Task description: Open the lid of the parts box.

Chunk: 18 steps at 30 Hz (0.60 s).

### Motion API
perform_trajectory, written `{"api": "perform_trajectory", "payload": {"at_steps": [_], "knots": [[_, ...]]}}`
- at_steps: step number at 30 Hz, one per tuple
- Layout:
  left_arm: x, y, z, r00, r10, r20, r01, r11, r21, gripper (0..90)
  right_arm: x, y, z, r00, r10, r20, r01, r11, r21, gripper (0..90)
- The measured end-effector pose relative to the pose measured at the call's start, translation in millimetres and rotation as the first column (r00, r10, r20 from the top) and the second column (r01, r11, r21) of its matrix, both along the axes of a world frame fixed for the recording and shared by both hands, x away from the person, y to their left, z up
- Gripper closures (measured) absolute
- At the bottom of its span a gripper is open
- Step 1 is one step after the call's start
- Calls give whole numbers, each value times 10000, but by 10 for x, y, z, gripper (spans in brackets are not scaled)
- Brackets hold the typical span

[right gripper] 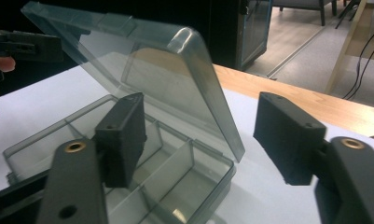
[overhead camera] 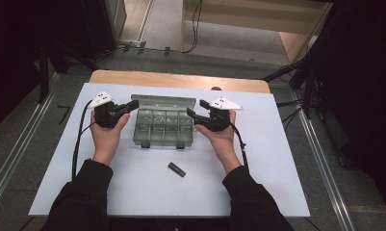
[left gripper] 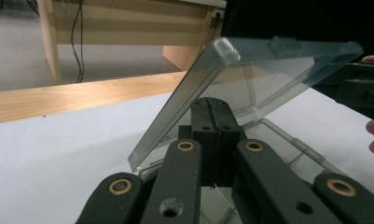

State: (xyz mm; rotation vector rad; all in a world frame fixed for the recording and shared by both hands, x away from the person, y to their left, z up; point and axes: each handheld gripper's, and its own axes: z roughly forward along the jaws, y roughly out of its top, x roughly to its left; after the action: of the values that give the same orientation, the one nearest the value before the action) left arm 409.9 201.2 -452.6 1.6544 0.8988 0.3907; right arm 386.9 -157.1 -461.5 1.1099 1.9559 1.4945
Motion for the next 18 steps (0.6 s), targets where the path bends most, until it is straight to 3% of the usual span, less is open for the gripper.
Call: {"api": "perform_trajectory", "payload": {"at_steps": [4, 9, 18], "knots": [[54, 30, -19, 9996, 289, -72, -290, 9994, -178, 892, 82, 25, 28, 10000, -46, -19, 46, 9999, -159, 451], [108, 46, -45, 9991, 388, -139, -392, 9988, -292, 892, 178, 18, 43, 9998, -190, -22, 191, 9997, 162, 592], [178, 0, -72, 9992, 346, -186, -350, 9991, -224, 892, 268, -9, 31, 9986, -525, -17, 525, 9974, 486, 714]]}}
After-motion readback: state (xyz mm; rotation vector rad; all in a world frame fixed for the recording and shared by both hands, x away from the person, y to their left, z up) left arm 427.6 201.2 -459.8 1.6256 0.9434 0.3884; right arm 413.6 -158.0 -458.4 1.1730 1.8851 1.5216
